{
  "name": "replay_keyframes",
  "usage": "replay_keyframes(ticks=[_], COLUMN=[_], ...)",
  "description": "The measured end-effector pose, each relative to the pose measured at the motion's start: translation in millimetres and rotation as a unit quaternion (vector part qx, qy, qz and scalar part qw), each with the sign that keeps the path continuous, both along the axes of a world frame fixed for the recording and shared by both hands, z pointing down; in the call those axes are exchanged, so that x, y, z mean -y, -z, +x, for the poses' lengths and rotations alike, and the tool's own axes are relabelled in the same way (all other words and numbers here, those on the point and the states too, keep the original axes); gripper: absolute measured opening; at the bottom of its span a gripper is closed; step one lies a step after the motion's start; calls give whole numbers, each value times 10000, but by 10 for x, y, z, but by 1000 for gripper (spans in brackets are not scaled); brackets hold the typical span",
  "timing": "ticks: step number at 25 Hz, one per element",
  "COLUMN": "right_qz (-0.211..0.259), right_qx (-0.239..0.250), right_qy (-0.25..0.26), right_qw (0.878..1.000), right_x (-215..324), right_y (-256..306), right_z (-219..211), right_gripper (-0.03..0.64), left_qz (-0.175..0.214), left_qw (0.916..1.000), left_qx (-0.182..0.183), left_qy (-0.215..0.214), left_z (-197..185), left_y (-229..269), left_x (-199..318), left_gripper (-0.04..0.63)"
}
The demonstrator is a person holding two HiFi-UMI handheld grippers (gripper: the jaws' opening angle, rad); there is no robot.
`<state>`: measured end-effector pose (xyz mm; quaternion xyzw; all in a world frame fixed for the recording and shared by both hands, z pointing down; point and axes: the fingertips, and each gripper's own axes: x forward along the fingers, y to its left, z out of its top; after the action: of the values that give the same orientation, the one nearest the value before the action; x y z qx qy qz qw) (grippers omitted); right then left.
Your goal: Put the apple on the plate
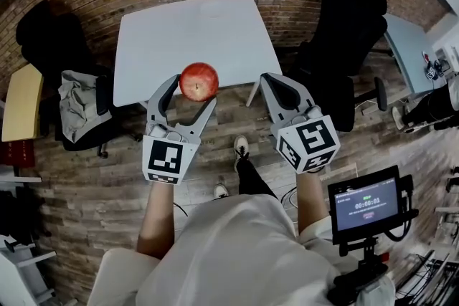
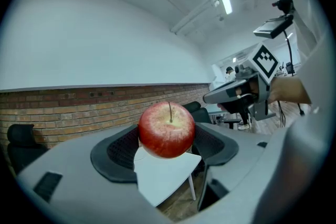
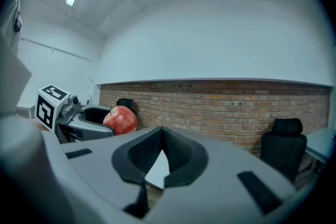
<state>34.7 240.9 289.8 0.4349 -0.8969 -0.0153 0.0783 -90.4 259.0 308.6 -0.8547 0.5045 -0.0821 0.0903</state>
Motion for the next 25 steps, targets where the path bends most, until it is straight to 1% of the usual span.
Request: replay_keyframes(ticks=[4,9,16,23,25], right_qz=[24,-54,-156,-191,-177], right_qx=[24,58,61,-6,-22], right_qy=[53,189,382,669,707], right_qw=[10000,9998,9991,9976,9973], right_x=[69,726,1418,2229,2358], right_y=[19,-60,-54,-14,-5], right_z=[-12,37,89,97,103], right_gripper=[3,3,3,3,3], left_qz=[26,-94,-244,-358,-356], left_qw=[10000,9999,9993,9979,9977], left_qx=[-5,6,-64,-119,-139], left_qy=[48,138,265,530,555], left_z=[-8,72,184,214,224], left_y=[20,-71,-72,-76,-80], left_x=[53,672,1309,2099,2236], left_gripper=[342,342,342,342,342])
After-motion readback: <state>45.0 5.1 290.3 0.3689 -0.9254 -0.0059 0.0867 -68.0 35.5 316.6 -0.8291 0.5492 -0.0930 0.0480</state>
